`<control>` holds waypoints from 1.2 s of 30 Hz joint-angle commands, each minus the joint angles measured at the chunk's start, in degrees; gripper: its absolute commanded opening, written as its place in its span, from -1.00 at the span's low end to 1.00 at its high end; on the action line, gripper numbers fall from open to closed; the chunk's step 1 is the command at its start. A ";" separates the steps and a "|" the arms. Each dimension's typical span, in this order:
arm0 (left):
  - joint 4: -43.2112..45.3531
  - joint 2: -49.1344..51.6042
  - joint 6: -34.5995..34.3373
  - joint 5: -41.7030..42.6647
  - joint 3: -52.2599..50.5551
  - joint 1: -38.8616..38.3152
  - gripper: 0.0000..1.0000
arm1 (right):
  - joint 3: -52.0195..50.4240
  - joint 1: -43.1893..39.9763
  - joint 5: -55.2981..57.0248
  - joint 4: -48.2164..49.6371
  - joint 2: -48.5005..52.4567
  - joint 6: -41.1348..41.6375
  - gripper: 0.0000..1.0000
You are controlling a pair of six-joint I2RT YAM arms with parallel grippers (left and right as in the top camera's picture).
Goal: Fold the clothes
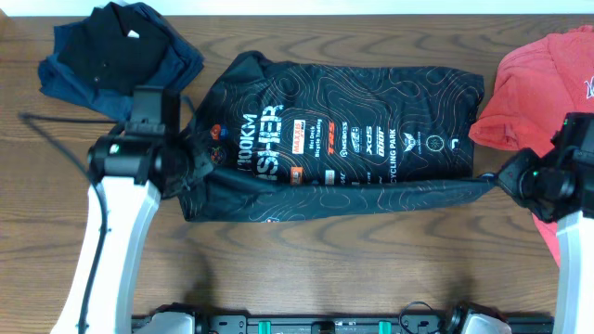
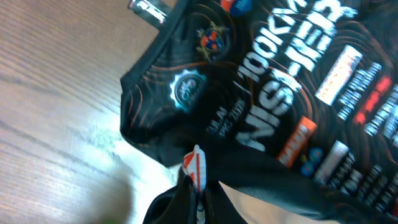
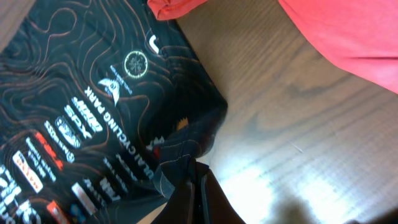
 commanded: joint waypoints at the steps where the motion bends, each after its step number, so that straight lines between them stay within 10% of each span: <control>1: 1.60 3.63 0.28 -4.74 -0.02 0.22 -0.88 | -3.06 0.17 -0.26 2.32 2.71 2.05 -0.92; 24: 13.66 9.44 -0.35 -11.32 -0.04 0.26 -0.66 | -13.73 1.44 -4.55 21.14 8.74 2.05 -0.77; 28: 14.69 9.92 -0.28 -11.34 -0.04 0.26 0.53 | -13.73 2.05 -4.52 22.56 8.79 2.01 0.23; 30: 14.64 9.94 1.16 -11.34 -0.02 0.26 0.70 | -13.62 2.08 -4.52 23.06 8.79 1.70 0.59; 36: 10.97 9.62 2.89 -10.91 0.00 0.26 0.84 | -10.29 2.03 -4.66 18.88 8.50 -1.07 0.75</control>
